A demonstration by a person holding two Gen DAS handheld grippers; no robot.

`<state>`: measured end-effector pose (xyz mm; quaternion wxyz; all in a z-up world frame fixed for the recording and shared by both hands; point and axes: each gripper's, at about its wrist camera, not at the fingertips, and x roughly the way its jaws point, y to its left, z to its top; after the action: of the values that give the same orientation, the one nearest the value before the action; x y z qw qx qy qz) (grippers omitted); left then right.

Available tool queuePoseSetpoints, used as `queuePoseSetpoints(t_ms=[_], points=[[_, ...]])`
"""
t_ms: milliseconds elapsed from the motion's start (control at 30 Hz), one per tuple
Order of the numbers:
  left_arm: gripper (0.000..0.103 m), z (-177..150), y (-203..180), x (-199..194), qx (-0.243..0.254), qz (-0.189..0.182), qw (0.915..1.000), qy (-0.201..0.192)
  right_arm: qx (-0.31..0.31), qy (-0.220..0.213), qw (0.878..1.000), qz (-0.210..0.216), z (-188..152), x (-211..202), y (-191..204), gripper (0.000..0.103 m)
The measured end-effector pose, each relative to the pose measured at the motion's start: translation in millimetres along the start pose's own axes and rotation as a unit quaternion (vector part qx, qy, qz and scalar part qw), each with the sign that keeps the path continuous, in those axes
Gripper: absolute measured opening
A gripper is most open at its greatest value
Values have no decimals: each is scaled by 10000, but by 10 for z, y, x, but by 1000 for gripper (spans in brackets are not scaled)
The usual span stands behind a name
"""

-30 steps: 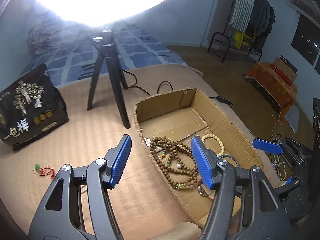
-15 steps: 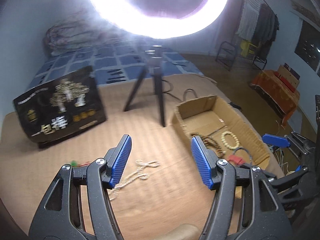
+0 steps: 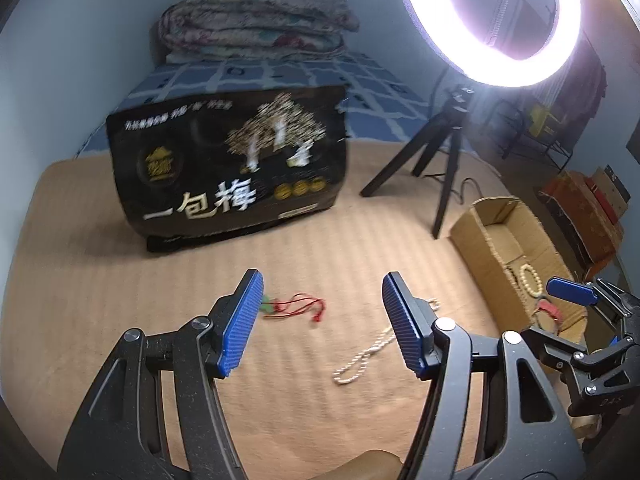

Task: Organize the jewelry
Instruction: 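Move left tool to green jade pendant while right tool approaches white pearl necklace, then close left tool on jade pendant while right tool grasps pearl necklace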

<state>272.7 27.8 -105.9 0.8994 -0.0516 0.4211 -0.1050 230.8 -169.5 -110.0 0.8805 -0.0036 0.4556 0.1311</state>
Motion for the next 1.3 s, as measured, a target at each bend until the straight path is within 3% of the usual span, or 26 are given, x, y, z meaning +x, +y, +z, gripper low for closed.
queuePoseSetpoints(t_ms=[400, 600, 900, 967, 1067, 1300], points=[[64, -119, 457, 480, -413, 64, 9983, 408, 108, 496, 9983, 292, 31, 671, 208, 94], [64, -133, 521, 707, -526, 50, 9970, 558, 314, 777, 9958, 359, -6, 922, 182, 89], [63, -185, 388, 913, 71, 107, 9978, 644, 554, 860, 9943, 301, -35, 1105, 67, 87], [54, -201, 367, 961, 154, 159, 9975, 675, 544, 877, 9943, 279, -31, 1135, 62, 86], [49, -221, 367, 1021, 149, 166, 9974, 681, 557, 877, 9943, 249, -37, 1188, 67, 84], [48, -245, 309, 1081, 533, 241, 9965, 602, 401, 841, 9954, 244, -20, 1265, 129, 83]])
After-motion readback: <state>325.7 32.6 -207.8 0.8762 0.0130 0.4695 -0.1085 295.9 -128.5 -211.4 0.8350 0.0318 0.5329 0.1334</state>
